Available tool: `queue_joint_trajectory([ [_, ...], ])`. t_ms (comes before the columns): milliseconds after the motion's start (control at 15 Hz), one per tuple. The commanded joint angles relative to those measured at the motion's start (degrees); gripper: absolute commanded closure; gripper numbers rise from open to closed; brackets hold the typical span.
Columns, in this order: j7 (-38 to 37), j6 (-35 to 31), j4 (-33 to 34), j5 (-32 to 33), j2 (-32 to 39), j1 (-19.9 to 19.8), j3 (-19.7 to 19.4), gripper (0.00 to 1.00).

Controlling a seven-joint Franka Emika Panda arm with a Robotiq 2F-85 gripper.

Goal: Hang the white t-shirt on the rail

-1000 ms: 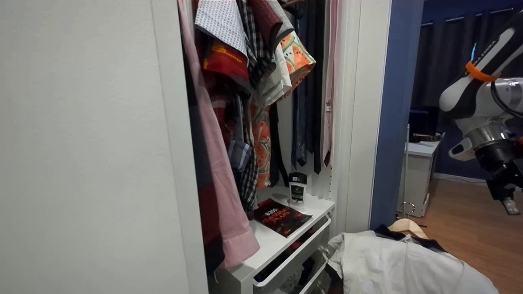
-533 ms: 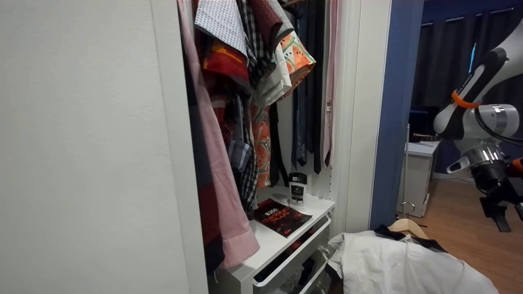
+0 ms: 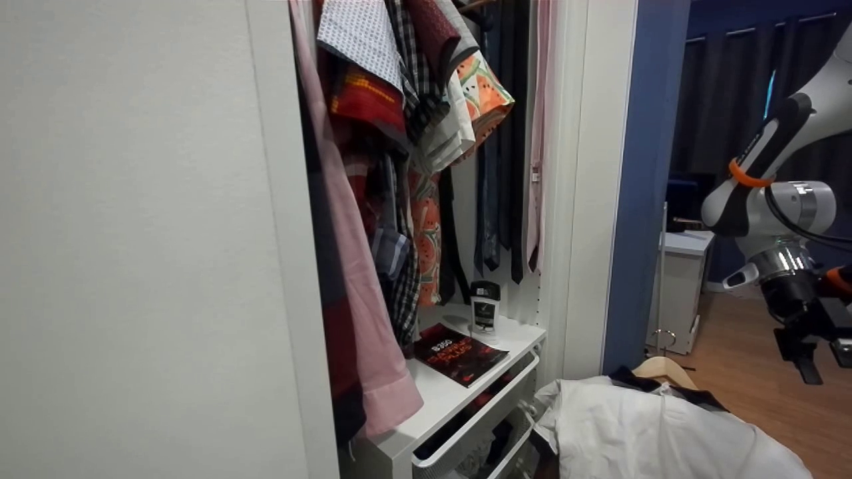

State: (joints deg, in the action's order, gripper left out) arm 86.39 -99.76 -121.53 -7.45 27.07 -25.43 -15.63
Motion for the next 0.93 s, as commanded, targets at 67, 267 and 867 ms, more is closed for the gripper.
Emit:
queue_joint_trajectory([
  [67,4.83,-5.15,0.53,-4.00,2.66,-2.78,3.07,0.00],
  [267,9.42,-7.76,1.06,-5.94,4.88,-4.49,4.15,0.00],
  [867,21.64,-12.77,2.41,-15.85,9.75,-10.01,7.34,0.00],
])
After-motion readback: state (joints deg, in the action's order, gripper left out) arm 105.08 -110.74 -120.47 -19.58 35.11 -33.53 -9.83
